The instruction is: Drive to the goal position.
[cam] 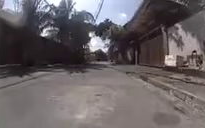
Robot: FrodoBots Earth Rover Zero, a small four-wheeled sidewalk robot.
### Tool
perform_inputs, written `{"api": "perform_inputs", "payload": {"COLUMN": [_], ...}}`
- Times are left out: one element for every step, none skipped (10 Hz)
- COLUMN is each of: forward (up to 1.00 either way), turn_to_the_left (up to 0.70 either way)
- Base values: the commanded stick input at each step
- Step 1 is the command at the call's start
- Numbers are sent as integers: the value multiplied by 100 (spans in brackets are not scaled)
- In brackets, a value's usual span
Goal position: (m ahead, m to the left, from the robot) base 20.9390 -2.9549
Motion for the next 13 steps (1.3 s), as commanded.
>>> {"api": "perform_inputs", "payload": {"forward": [100, 100, 100, 100, 100, 100, 100, 100, 100, 100, 100, 100, 100], "turn_to_the_left": [-27, -40, -40, -40, -22, 0, 0, 0, 0, 0, 0, 0, 0]}}
